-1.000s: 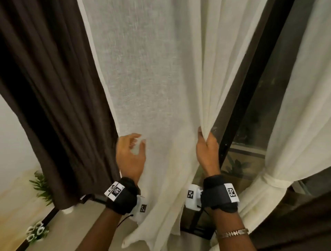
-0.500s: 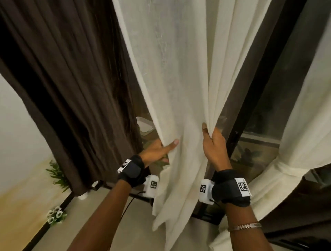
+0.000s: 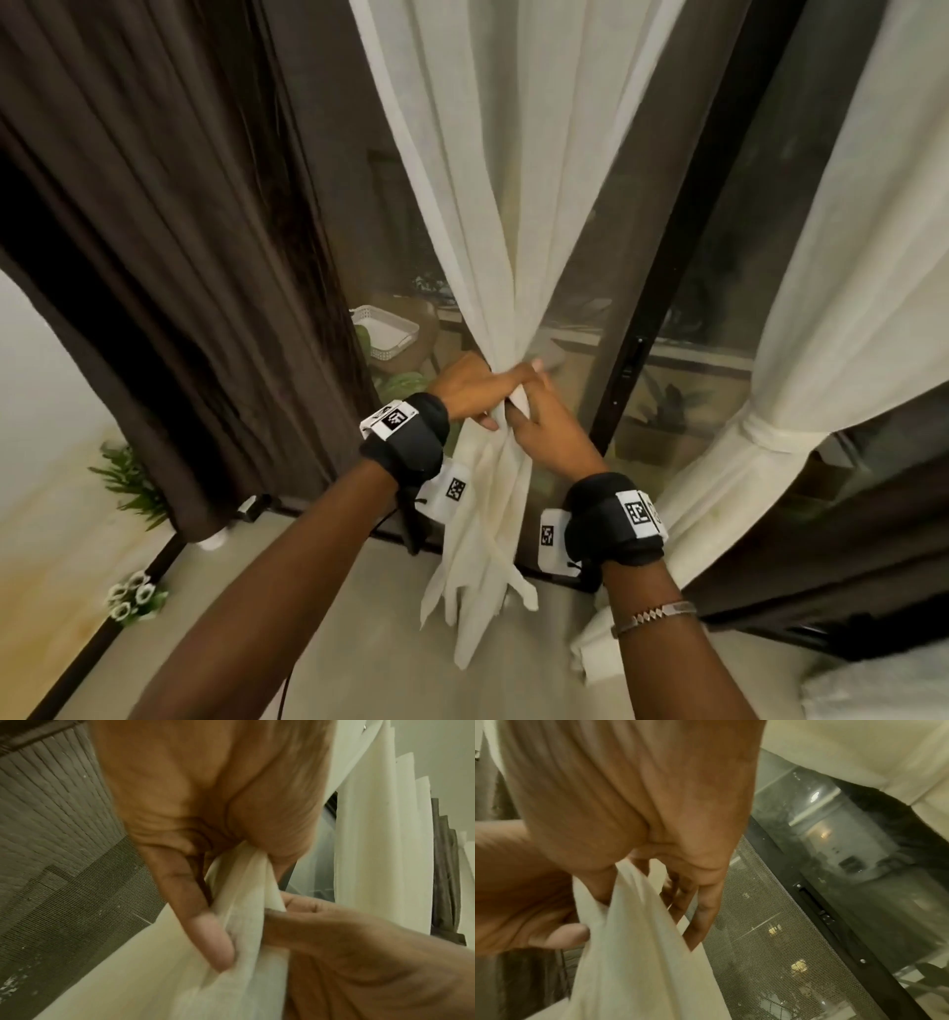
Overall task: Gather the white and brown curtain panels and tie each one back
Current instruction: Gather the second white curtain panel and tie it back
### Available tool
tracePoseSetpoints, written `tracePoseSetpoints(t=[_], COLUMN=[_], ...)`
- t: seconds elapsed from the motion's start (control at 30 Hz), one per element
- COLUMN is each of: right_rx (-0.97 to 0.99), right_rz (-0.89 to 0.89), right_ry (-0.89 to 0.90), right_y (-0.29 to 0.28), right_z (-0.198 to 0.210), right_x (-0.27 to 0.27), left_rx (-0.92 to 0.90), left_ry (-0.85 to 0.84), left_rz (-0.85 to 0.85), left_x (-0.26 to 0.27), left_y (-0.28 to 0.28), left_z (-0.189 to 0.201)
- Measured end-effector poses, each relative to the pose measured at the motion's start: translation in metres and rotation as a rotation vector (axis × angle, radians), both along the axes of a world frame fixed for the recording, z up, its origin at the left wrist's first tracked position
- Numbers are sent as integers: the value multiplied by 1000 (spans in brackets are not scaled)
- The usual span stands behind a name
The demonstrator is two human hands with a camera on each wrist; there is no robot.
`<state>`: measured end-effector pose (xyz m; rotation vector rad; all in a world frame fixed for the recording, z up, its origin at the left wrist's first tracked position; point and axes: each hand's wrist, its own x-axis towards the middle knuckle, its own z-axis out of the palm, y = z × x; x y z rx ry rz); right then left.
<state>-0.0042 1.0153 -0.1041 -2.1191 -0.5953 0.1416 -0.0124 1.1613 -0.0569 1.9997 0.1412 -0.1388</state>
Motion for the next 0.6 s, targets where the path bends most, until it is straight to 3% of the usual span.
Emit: tracePoseSetpoints(t=[0.13, 0.2, 0.33, 0.47, 0.6], right_rx=[203, 173, -188, -196, -209], right_rz=[-358, -299, -158, -88, -140], right_ry=[-64, 8, 115, 154, 221], right_y=[-24, -29, -23, -17, -22], right_z=[-9, -17, -43, -58, -65], right_x=[-12, -16, -14, -12, -12], left_rx=[-23, 44, 27, 38, 99], left_ry=[2, -26, 9, -4, -6], left_rz=[99, 91, 89, 113, 138], left_x=[15, 20, 19, 17, 11], left_y=[-3, -3, -11, -14, -15], left_z=[-15, -16, -12, -10, -9])
